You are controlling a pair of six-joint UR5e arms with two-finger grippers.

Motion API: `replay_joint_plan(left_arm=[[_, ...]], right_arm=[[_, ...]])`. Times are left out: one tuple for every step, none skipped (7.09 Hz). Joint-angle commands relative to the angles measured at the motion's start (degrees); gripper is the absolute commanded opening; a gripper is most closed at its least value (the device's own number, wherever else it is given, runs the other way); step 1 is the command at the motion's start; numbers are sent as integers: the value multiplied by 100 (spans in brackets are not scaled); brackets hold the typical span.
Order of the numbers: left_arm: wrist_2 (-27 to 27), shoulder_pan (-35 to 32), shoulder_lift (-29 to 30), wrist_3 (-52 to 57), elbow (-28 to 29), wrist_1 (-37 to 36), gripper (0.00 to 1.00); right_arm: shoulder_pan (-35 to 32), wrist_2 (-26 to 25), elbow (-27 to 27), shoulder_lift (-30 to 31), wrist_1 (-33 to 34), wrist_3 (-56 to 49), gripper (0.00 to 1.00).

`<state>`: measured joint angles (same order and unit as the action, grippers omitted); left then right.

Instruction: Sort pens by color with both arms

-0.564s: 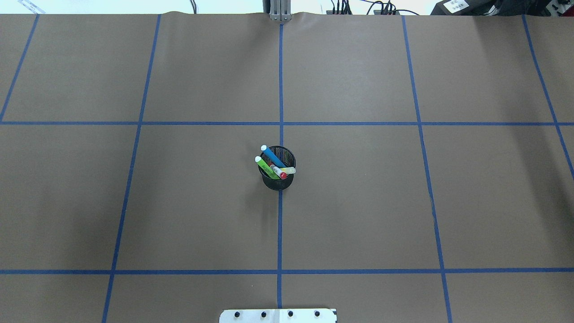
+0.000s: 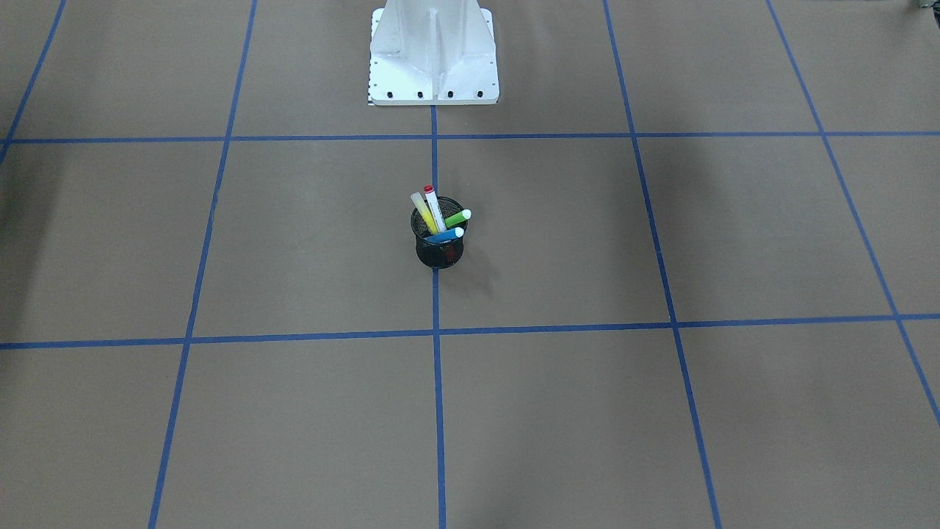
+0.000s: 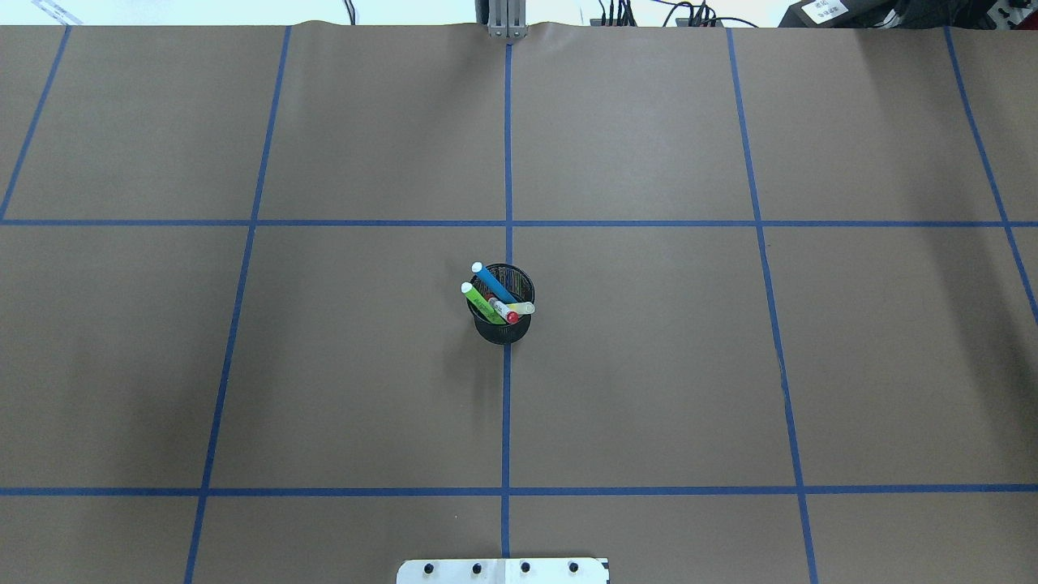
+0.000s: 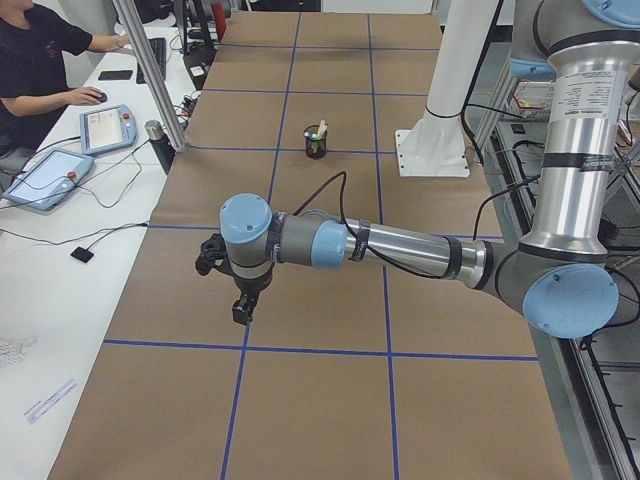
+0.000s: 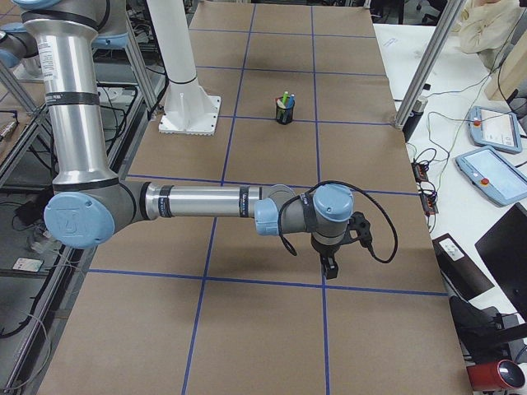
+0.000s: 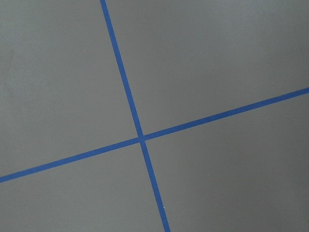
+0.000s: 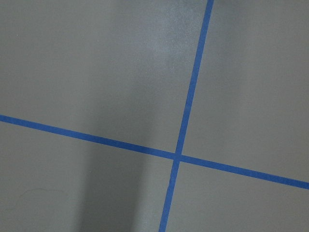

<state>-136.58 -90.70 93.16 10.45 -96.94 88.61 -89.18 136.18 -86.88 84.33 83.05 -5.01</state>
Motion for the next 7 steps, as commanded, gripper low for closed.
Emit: replay_joint_plan(left_arm=[[0, 0, 0, 1, 0, -2, 99], [0, 0, 0, -8, 0, -2, 100], [0, 9, 0, -8, 9, -2, 100], [0, 9, 0, -17, 9, -10, 100], [0, 0, 0, -17, 0, -10, 100], [0, 0, 0, -17, 0, -19, 100], [0, 0, -61, 1, 0, -11, 100]], right_arm=[[6, -4, -30, -40, 27, 0, 99], [6, 48, -65, -5, 27, 0, 99], [6, 75, -74, -13, 18, 9, 99], [15, 223, -153, 30, 1, 17, 99], [6, 425, -180, 83, -8, 44, 99], [15, 453, -284, 14, -17, 9, 99], [319, 436, -538, -265, 87, 87, 99]])
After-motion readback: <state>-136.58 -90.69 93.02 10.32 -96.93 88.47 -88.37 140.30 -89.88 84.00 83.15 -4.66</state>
